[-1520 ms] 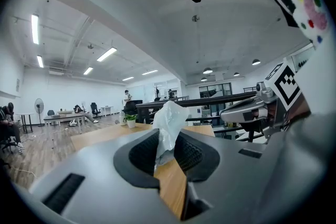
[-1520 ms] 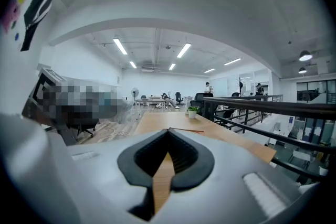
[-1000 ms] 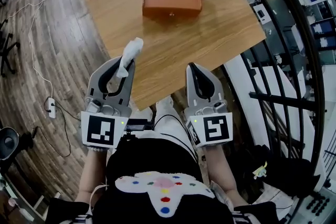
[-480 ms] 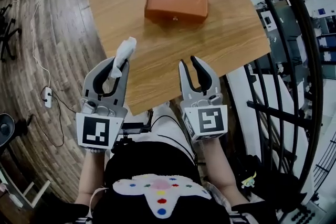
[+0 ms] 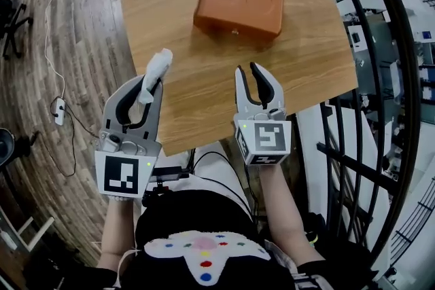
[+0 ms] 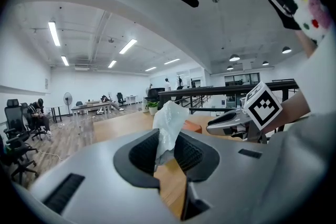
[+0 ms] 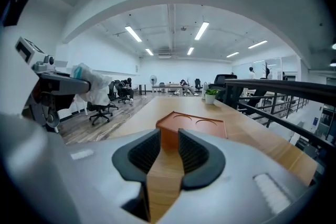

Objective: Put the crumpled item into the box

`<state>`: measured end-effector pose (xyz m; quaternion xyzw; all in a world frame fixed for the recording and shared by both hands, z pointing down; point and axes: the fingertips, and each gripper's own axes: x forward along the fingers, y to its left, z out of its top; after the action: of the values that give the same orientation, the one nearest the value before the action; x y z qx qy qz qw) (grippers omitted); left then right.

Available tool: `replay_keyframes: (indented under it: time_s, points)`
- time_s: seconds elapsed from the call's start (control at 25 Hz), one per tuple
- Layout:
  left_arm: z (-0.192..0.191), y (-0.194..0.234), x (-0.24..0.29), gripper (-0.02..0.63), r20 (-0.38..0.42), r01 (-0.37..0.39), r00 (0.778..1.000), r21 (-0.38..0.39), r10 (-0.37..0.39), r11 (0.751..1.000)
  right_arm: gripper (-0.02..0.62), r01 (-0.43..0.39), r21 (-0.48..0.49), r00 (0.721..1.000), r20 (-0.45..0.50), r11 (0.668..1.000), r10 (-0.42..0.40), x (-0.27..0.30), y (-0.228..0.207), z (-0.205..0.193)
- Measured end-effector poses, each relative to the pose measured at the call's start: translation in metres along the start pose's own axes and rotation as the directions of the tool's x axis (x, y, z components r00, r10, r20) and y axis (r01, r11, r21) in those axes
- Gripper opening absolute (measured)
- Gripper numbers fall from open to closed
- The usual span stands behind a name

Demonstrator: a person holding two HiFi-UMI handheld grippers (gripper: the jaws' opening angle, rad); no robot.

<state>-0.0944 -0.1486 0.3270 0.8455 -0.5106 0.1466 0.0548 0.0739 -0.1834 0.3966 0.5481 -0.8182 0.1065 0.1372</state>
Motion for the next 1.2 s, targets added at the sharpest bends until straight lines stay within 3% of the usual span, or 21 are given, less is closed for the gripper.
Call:
replay_keyframes:
  time_s: [0.48,1.2]
  points:
    - [-0.016,0.016,0.022,0.069,-0.037,-0.073,0.997,-0.016,0.072,0.997,0.098,0.012,-0.003,0.996,-0.093,1.0,-0.012,0.074,-0.026,-0.045]
    - [-0.04,0.018,0.048,0.069,-0.095,-0.083,0.992,-0.042,0.079,0.996,0.098,0.041,-0.032,0.974,-0.223,0.999,-0.047,0.141,-0.051,-0.097]
